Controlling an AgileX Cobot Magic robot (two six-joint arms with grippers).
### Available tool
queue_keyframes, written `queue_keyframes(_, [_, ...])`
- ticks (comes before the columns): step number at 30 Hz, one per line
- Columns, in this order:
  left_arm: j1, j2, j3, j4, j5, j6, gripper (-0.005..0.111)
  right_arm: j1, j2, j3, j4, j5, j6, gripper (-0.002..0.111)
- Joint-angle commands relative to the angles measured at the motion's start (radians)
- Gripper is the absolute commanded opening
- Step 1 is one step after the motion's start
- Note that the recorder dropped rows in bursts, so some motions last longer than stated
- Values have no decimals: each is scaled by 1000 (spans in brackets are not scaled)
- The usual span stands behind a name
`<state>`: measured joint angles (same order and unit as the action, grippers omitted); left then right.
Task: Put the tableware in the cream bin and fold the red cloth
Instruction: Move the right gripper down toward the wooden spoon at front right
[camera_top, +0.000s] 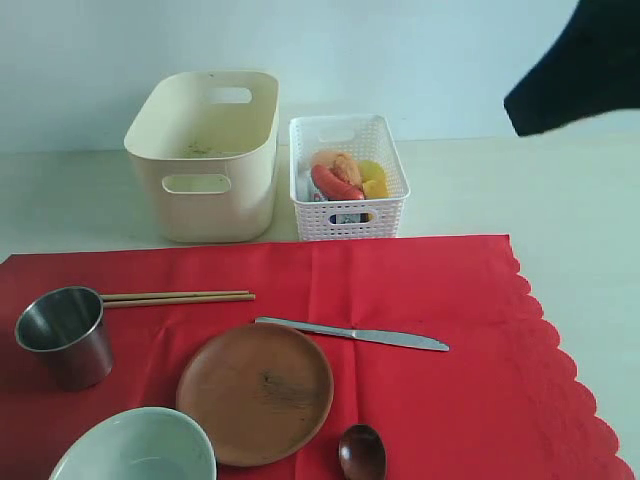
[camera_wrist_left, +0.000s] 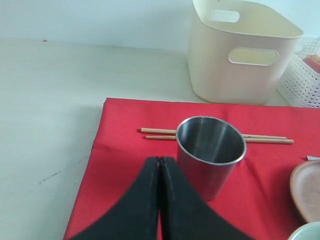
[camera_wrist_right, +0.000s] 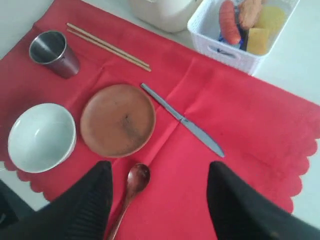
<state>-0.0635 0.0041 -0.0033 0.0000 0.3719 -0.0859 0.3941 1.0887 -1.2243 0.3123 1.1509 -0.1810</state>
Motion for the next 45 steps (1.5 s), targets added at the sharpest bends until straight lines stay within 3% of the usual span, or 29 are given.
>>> queue_keyframes(1, [-6, -4, 3, -12, -15, 2, 0, 2, -86, 144, 61, -27, 0, 54])
queue_keyframes(8, [-6, -4, 3, -12, -15, 2, 0, 2, -48, 334, 82, -94, -13, 54])
queue_keyframes(16, [-6, -4, 3, -12, -15, 2, 0, 2, -16, 412, 82, -95, -39, 54])
queue_keyframes(24, [-6, -4, 3, -12, -15, 2, 0, 37, -16, 510, 207, -121, -149, 54])
queue_keyframes(29, [-6, -4, 3, -12, -15, 2, 0, 111, -16, 529, 210, -197, -149, 54])
queue_keyframes(35, [-6, -4, 3, -12, -15, 2, 0, 112, -16, 529, 370, -319, -152, 54])
queue_keyframes(40, [-6, -4, 3, -12, -15, 2, 0, 112, 7, 529, 519, -322, -357, 55])
queue_keyframes(45, [-6, -4, 3, -12, -15, 2, 0, 173, 80, 529, 404, -311, -331, 59])
